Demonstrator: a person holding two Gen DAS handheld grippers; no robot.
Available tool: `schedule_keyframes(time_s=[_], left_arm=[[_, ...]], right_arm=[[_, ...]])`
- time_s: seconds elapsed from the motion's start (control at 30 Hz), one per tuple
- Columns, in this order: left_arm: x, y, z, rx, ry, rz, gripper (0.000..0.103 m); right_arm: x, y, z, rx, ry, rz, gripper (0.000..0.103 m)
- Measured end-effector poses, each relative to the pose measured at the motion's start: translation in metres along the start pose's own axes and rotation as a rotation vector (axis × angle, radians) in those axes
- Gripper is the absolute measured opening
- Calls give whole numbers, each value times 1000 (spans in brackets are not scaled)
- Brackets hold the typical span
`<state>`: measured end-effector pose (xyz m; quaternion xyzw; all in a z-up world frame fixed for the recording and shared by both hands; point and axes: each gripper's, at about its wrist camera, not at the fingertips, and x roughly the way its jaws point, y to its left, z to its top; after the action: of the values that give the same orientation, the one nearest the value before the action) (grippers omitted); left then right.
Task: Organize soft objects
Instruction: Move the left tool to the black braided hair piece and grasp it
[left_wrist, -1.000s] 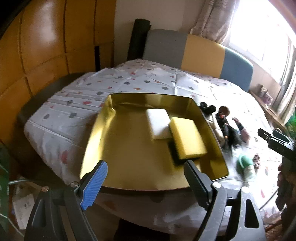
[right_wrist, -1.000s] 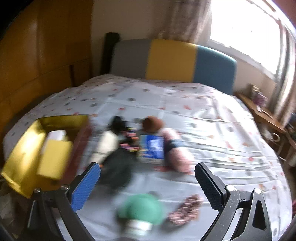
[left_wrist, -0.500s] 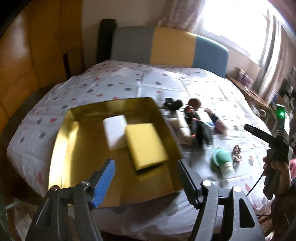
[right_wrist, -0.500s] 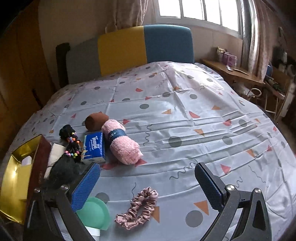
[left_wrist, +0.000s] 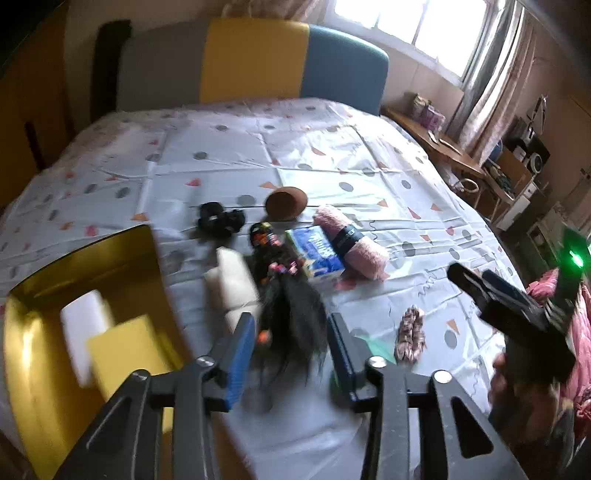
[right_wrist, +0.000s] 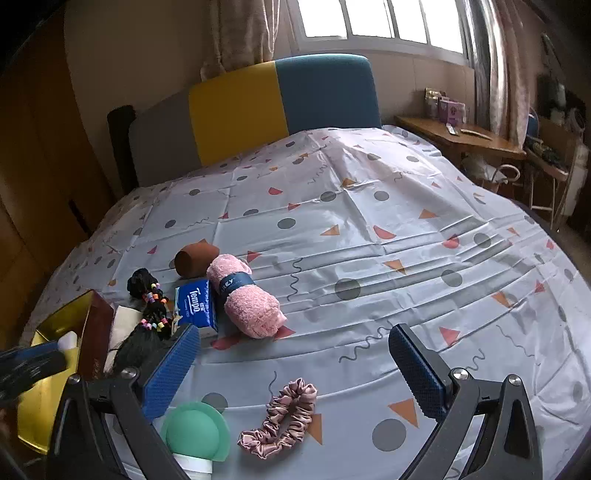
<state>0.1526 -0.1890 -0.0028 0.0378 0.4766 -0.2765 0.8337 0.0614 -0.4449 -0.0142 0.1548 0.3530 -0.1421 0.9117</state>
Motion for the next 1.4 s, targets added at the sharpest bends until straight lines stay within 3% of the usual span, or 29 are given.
schedule_keyframes(time_s=[0.23,0.5,0.8,0.93,1.17,1.23,1.27,1.4], left_arm=[[62,-6,33,2,79,-50,28],[116,-1,45,-9,148,31,28],[135,-10,52,72,132,84,32],[127,-2,57,3,136,20,36],[146,-21,66,131,145,125,43],[146,-25,66,146,134,138,34],[144,-23,66,143,126,137,16],[128,-6,56,89,98,60,13]], right_arm=[[4,-11,3,60,23,32,103],[7,-15,3,96,51,65,103],[11,-14,2,88,70,57,103],[11,-18,1,109,75,56,103],[12,-17,1,101,80,60,103],[12,-17,1,101,82,59,103],[12,-18,1,102,83,60,103],[12,-19,2,109,82,62,103]])
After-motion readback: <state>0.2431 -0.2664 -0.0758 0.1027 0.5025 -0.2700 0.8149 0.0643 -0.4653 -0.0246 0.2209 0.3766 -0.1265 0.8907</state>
